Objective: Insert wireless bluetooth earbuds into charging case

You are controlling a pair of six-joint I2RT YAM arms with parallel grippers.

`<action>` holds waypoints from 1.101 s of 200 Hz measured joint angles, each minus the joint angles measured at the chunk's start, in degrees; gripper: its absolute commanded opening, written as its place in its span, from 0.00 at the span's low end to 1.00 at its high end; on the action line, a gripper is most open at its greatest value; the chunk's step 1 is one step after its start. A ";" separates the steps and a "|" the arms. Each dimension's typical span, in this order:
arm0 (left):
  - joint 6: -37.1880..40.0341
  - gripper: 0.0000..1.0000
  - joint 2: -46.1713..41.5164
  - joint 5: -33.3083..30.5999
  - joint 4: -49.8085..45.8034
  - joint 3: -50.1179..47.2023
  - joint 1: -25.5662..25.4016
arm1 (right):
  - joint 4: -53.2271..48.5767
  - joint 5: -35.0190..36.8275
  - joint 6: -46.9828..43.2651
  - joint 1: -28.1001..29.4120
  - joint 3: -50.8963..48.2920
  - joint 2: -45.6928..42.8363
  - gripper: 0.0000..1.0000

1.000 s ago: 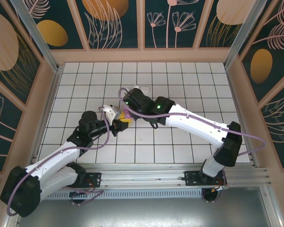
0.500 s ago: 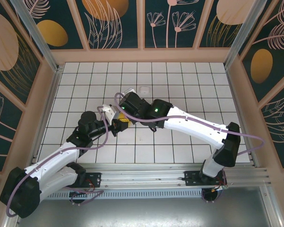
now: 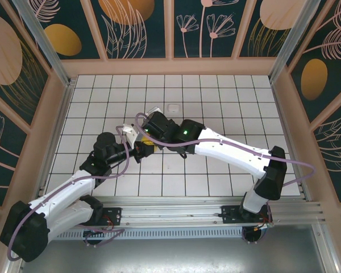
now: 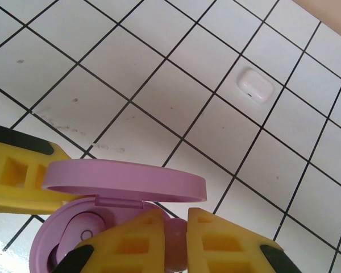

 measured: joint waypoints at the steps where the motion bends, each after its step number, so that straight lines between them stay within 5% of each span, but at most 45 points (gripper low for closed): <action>1: 0.00 0.23 0.00 0.00 -0.02 0.00 0.00 | -0.04 -0.04 -0.02 0.00 0.00 0.02 0.13; 220: 0.00 0.23 0.20 0.90 -0.98 0.00 0.00 | -8.63 -6.34 3.37 0.20 7.63 3.32 0.28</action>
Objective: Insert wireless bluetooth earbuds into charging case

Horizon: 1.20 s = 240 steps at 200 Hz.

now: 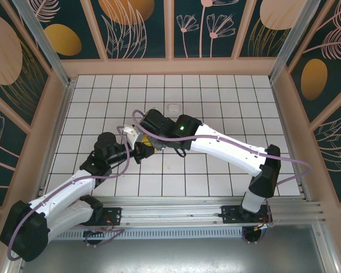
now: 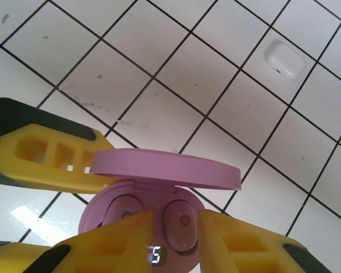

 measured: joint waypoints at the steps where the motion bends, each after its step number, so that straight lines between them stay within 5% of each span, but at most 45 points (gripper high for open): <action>1: 0.00 0.23 0.00 -0.02 0.02 0.00 0.00 | -0.02 -0.04 0.00 0.02 0.02 0.00 0.28; 51: 0.00 0.23 -0.07 0.00 0.94 0.00 0.00 | 0.28 -3.91 0.81 -0.66 2.58 -0.42 0.29; 125: 1.18 0.25 -3.48 3.23 2.62 -0.02 0.00 | 13.53 -22.60 3.61 -12.83 -4.72 -12.13 0.24; 169: 1.60 0.24 -4.59 4.46 2.99 -0.02 0.00 | 17.40 -30.14 3.80 -13.92 -6.29 -11.30 0.22; 240: 1.09 0.24 -5.27 3.43 1.73 0.44 -0.04 | 19.56 -28.48 7.10 -13.68 -19.54 -20.63 0.34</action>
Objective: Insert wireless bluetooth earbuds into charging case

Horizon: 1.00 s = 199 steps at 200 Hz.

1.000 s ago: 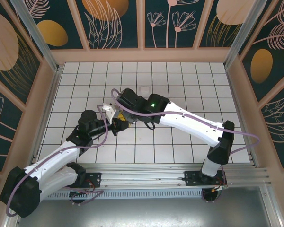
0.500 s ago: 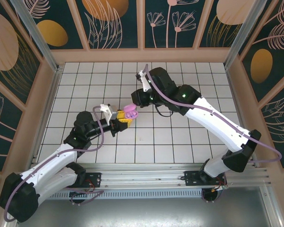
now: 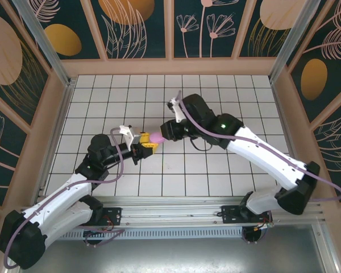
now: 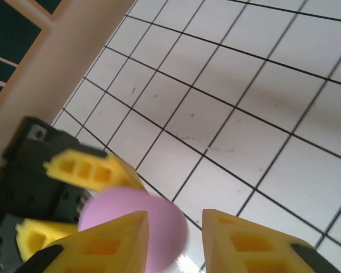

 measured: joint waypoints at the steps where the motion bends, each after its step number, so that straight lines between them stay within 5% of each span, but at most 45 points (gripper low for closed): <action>1: 0.00 0.24 -0.02 -0.04 0.13 0.09 0.00 | 0.02 0.02 0.24 -0.13 -0.33 -0.48 0.34; 34: -0.42 0.25 -0.28 -0.28 1.73 0.31 0.00 | 4.17 -0.79 3.50 -3.17 -5.92 -8.87 0.54; 97: -1.09 0.25 -0.28 -0.07 2.51 0.31 0.00 | 17.11 -12.72 12.33 -6.23 -15.43 -8.79 0.63; 158: -2.60 0.26 -0.20 0.37 4.26 0.39 0.00 | 27.12 -23.26 20.02 -7.61 -20.02 -6.49 0.63; 199: -3.13 0.31 0.07 0.37 4.24 0.42 0.00 | 35.10 -30.60 25.27 -7.76 -22.18 -4.26 0.47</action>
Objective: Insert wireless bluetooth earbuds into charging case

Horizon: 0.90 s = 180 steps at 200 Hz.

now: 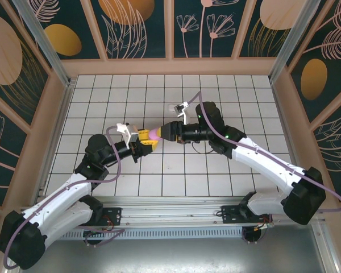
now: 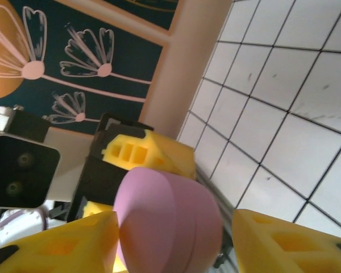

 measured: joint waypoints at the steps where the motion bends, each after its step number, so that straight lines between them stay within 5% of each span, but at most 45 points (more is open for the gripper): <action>1: -0.04 0.31 0.00 0.00 0.00 0.00 0.00 | 0.11 -0.07 0.09 0.00 -0.02 0.00 0.46; 27: -0.09 0.42 0.04 -0.15 0.02 0.11 0.04 | 3.76 -2.10 2.93 -0.66 -1.20 0.33 0.28; 66: 1.57 0.98 0.00 -0.57 -1.60 1.14 0.02 | 8.50 -3.89 6.54 -1.97 -2.51 1.25 0.23; 110: 3.85 0.99 -1.95 -4.85 -7.65 1.86 0.02 | 10.47 -2.89 8.31 -6.08 -3.21 2.05 0.23; 180: 4.72 0.98 -4.52 -23.04 -15.93 1.79 0.02 | 9.60 7.04 1.64 -12.50 -7.50 13.40 0.21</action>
